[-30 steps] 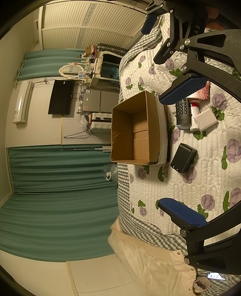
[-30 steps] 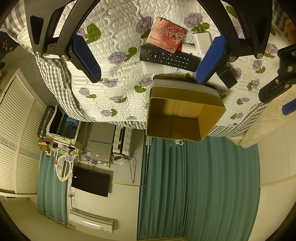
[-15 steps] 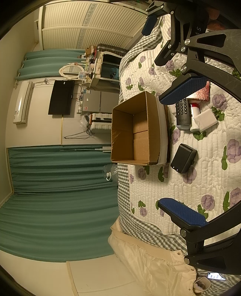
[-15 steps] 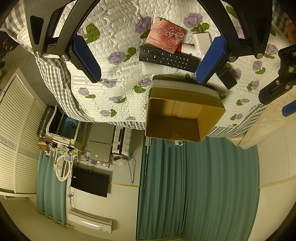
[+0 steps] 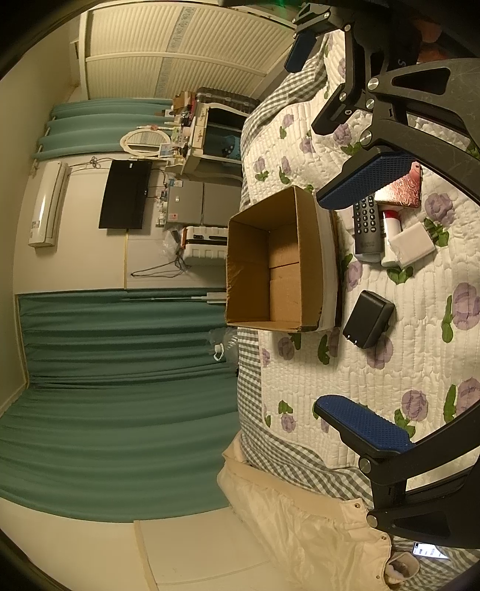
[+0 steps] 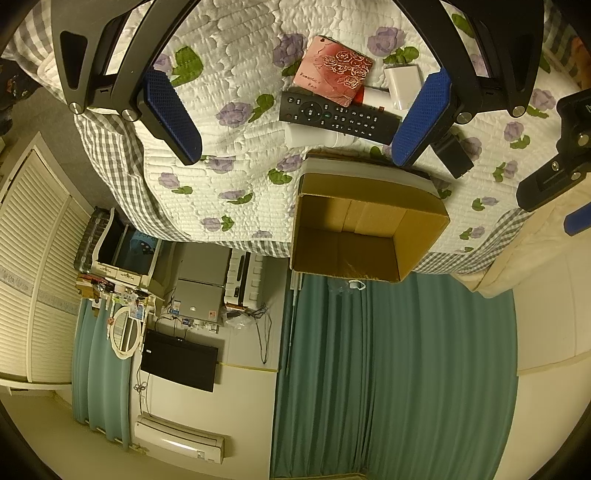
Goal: Organize rigid objects
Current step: 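Move both tools toward the items in front of the cardboard box, then grasp the white USB charger with left gripper while right grasps pink card box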
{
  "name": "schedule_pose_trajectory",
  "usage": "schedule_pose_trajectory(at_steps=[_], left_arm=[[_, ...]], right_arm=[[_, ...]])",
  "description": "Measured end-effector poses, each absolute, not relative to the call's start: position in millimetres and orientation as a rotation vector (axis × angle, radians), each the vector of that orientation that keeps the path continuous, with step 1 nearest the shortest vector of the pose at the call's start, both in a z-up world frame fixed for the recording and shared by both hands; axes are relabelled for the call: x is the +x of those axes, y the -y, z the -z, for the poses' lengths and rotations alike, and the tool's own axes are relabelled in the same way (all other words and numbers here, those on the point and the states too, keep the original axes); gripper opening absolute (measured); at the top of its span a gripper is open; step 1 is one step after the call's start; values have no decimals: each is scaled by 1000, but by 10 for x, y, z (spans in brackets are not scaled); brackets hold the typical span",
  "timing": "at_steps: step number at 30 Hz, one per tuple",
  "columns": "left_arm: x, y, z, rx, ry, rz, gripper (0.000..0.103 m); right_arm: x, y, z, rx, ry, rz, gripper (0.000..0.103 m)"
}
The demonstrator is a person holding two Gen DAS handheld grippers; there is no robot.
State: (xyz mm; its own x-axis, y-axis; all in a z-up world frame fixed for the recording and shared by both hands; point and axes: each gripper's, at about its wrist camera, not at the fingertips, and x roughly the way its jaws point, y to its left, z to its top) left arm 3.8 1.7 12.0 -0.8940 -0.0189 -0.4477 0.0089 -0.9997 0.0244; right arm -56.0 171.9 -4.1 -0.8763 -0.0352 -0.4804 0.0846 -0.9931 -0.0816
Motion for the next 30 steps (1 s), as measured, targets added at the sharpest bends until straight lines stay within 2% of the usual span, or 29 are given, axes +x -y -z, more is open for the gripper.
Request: schedule_pose_trajectory(at_steps=[9,18,30], left_arm=[[-169,-189,190,880,82,3004,100],[-525,-517,1022,1205,186,2937,99],[-834,-484,1475,1450,32,2872,95]], right_arm=[[-567,-1870,78,825,-196,2991,103],[-710,-2015,273,944,-172,2983,103],[-845,-2006,490,1051,-171,2945,103]])
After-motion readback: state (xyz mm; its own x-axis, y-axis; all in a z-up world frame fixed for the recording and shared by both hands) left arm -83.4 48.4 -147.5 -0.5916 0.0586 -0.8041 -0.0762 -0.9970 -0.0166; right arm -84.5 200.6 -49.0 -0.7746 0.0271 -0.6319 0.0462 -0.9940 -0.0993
